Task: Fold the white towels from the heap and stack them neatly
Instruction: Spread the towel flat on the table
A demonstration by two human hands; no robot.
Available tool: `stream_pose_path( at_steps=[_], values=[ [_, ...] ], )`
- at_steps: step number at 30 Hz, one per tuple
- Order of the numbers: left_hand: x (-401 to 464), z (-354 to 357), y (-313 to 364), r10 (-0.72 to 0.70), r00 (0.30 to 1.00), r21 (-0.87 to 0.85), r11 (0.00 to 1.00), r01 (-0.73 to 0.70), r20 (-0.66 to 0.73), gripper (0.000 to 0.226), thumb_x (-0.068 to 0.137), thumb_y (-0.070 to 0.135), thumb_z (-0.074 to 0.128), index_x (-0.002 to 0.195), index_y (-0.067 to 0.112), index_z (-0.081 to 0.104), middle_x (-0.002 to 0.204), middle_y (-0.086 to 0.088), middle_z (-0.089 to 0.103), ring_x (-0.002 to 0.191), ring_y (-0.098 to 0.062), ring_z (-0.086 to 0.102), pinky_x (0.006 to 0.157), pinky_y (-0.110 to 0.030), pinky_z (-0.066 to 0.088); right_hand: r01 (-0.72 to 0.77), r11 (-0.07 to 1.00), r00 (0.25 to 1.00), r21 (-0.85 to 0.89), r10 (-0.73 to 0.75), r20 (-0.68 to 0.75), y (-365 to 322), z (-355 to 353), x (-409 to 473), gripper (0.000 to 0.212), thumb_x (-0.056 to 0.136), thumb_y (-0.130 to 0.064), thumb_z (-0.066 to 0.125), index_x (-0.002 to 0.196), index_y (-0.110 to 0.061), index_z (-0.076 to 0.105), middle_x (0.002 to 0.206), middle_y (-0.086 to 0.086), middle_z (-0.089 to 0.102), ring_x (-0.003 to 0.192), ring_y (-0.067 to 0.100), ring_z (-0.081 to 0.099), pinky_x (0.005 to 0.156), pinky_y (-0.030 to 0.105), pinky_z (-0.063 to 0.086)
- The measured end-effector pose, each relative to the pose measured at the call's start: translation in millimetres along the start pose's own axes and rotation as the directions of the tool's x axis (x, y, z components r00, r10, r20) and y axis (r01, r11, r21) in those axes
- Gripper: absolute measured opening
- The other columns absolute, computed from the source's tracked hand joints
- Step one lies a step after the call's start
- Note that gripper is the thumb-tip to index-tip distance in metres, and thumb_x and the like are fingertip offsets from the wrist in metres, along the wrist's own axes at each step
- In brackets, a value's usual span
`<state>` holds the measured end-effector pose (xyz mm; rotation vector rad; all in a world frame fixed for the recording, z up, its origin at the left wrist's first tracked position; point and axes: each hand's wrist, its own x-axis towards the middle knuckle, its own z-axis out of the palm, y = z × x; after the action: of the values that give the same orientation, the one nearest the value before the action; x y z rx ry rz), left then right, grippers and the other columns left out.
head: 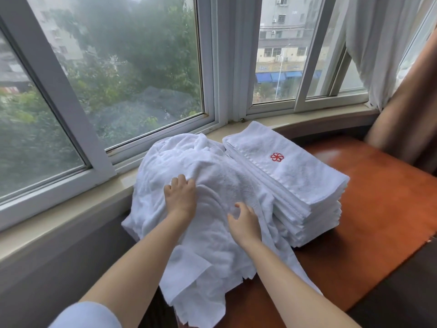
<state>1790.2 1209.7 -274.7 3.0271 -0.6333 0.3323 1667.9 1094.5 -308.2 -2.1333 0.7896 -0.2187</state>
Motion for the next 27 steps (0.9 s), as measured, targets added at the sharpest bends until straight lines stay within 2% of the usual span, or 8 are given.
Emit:
stream_pose_path(
  at_steps=[5, 8, 11, 13, 15, 18, 24, 27],
  values=[
    [-20.7, -25.2, -8.2, -0.001, 1.0, -0.493, 0.87, -0.001, -0.004, 0.015, 0.093, 0.018, 0.053, 0.103, 0.011, 0.063, 0.126, -0.005, 0.044, 0.122, -0.028, 0.033, 0.101, -0.036, 0.029, 0.119, 0.992, 0.989, -0.05, -0.123, -0.088, -8.1, -6.5, -4.2, 0.068, 0.089, -0.031, 0.062, 0.148, -0.018, 0.031, 0.153, 0.007, 0.025, 0.141, 0.026, 0.026, 0.114, 0.036, 0.027],
    [-39.1, -56.1, -8.0, 0.092, 0.994, -0.82, 0.572, -0.008, 0.054, 0.003, 0.093, 0.01, 0.056, 0.089, 0.01, 0.056, 0.09, -0.002, 0.055, 0.091, -0.024, 0.049, 0.076, -0.03, 0.038, 0.152, 0.986, 0.988, -0.073, -0.15, 0.022, -17.0, -3.9, -10.1, 0.097, 0.084, -0.045, 0.068, 0.154, -0.028, 0.004, 0.161, 0.005, -0.005, 0.148, 0.025, 0.001, 0.119, 0.04, 0.013],
    [-59.9, -86.1, 5.4, 0.237, 0.972, -0.95, 0.302, -0.081, -0.008, 0.015, 0.092, 0.008, 0.06, 0.082, 0.016, 0.051, 0.072, 0.003, 0.046, 0.07, -0.014, 0.041, 0.066, -0.026, 0.033, 0.179, 0.978, 0.984, -0.106, -0.177, 0.024, -17.5, 1.9, -19.1, 0.105, 0.08, -0.054, 0.068, 0.154, -0.027, -0.001, 0.162, 0.001, -0.004, 0.149, 0.021, -0.002, 0.119, 0.037, 0.01],
    [-69.1, -102.5, 13.8, 0.23, 0.972, -0.98, 0.172, -0.096, -0.054, 0.018, 0.092, 0.009, 0.061, 0.08, 0.019, 0.052, 0.068, 0.005, 0.045, 0.063, -0.006, 0.04, 0.06, -0.019, 0.033, 0.19, 0.982, 0.982, -0.015, -0.19, -0.015, -18.4, -3.0, -25.2, 0.087, 0.082, -0.047, 0.068, 0.15, -0.02, 0.021, 0.155, 0.003, 0.026, 0.143, 0.021, 0.023, 0.109, 0.029, 0.026],
    [-72.3, -111.7, 17.3, 0.113, 0.991, -0.99, 0.109, -0.084, -0.072, 0.017, 0.093, 0.01, 0.061, 0.081, 0.019, 0.053, 0.07, 0.005, 0.047, 0.062, -0.003, 0.041, 0.059, -0.016, 0.033, 0.183, 0.971, 0.983, 0.157, -0.18, -0.033, -21.9, -17.8, -32.4, 0.042, 0.087, -0.034, 0.066, 0.124, -0.023, 0.05, 0.117, -0.004, 0.061, 0.118, 0.023, 0.054, 0.079, 0.019, 0.042],
    [-72.8, -102.5, 15.9, -0.017, 0.999, -0.991, 0.127, -0.039, -0.042, 0.006, 0.092, 0.02, 0.064, 0.095, 0.016, 0.059, 0.084, 0.004, 0.055, 0.079, -0.009, 0.051, 0.071, -0.015, 0.04, 0.205, 0.924, 0.976, 0.323, -0.169, -0.136, -32.0, -50.1, -49.3, 0.005, 0.088, -0.021, 0.062, 0.092, -0.022, 0.062, 0.082, -0.015, 0.063, 0.086, 0.014, 0.063, 0.058, 0.014, 0.041],
    [-87.5, -78.7, 31.1, 0.237, 0.966, -0.995, 0.052, 0.09, 0.1, 0.05, 0.082, 0.057, 0.055, 0.127, 0.035, 0.052, 0.131, 0.012, 0.054, 0.108, 0.007, 0.053, 0.093, -0.021, 0.041, 0.146, 0.64, 0.982, 0.754, -0.001, -0.189, -59.7, -119.2, -67.7, 0.009, 0.087, -0.019, 0.067, 0.094, -0.013, 0.067, 0.09, 0.001, 0.066, 0.082, 0.015, 0.061, 0.068, 0.026, 0.049],
    [-90.5, -82.4, 41.9, 0.42, 0.889, -0.974, -0.044, 0.22, 0.182, 0.048, 0.073, 0.064, 0.066, 0.116, 0.059, 0.044, 0.129, 0.031, 0.05, 0.117, 0.008, 0.05, 0.097, -0.023, 0.042, 0.061, 0.505, 0.997, 0.861, 0.005, -0.073, -69.7, -136.5, -63.0, 0.019, 0.089, -0.019, 0.064, 0.105, -0.009, 0.064, 0.094, 0.004, 0.063, 0.082, 0.015, 0.063, 0.068, 0.026, 0.052]
  ],
)
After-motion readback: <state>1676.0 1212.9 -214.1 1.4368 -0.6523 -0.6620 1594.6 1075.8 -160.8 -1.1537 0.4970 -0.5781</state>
